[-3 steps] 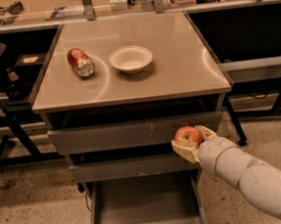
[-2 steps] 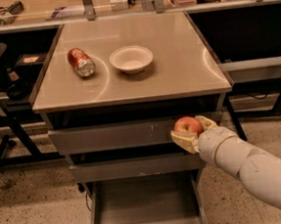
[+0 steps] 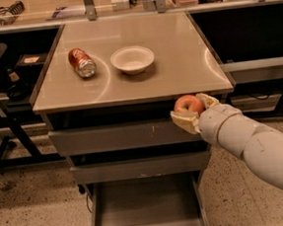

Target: Pick apple from bottom drawer and place on counter

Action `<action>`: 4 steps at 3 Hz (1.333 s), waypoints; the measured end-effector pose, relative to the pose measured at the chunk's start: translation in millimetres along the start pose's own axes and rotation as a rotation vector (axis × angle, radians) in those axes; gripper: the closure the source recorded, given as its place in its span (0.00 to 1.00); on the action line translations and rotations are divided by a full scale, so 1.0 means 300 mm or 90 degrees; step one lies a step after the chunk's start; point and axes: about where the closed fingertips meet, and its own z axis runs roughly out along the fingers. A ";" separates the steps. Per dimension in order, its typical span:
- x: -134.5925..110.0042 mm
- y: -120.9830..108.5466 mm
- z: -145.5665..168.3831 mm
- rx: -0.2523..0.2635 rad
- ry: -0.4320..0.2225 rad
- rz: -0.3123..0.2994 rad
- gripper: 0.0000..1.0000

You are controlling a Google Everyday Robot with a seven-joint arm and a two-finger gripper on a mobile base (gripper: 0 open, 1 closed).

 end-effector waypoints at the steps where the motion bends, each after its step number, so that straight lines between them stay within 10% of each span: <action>1: -0.002 -0.001 0.001 0.001 -0.001 0.002 1.00; 3: -0.243 -0.258 0.006 0.074 -0.050 0.015 1.00; 4: -0.234 -0.274 0.010 0.078 -0.045 0.012 1.00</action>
Offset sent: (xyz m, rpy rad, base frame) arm 0.0404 -0.0382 0.0680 0.0774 -0.0854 -0.1027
